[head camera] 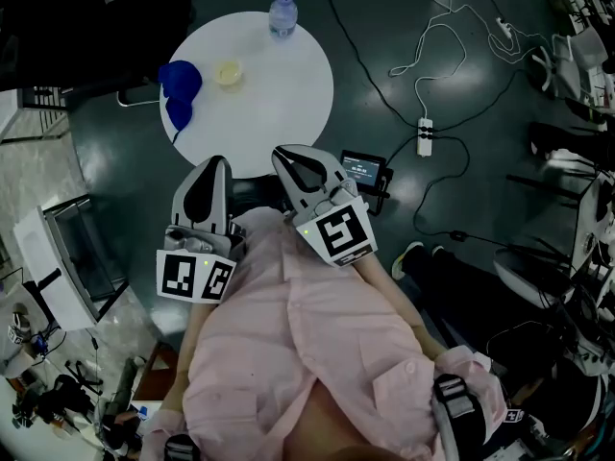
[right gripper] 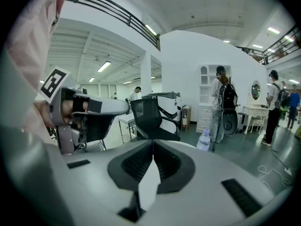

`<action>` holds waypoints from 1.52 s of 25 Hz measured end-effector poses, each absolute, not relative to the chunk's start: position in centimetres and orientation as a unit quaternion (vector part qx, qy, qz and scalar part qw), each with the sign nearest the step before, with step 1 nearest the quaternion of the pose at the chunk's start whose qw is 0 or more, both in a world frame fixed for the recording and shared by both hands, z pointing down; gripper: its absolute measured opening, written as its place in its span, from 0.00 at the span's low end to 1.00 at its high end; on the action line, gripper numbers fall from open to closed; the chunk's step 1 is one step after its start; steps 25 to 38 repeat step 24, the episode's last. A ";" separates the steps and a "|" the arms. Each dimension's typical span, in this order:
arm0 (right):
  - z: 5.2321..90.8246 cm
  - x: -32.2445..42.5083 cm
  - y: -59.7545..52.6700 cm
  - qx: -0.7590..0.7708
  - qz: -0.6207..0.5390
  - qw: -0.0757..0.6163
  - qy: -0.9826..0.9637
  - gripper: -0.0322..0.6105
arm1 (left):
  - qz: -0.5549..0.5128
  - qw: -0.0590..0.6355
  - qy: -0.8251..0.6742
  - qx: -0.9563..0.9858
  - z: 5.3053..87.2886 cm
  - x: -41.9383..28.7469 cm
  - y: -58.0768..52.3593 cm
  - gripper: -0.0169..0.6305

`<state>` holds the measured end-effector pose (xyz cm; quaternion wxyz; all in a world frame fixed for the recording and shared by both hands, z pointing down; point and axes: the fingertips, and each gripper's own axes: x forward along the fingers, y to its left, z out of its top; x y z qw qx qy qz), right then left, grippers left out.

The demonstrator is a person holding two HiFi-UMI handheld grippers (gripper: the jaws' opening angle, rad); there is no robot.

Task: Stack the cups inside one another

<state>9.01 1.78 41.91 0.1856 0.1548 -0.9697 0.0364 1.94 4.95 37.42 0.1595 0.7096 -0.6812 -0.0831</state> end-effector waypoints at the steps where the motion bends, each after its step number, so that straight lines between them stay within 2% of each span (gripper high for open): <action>1: 41.9 9.0 1.8 0.154 0.035 0.186 -0.970 0.10 | -0.083 0.159 -0.681 0.710 37.4 1.9 5.0 0.05; 38: 41.8 9.3 2.0 0.159 0.035 0.185 -0.969 0.10 | -0.082 0.158 -0.680 0.711 37.4 2.2 5.2 0.05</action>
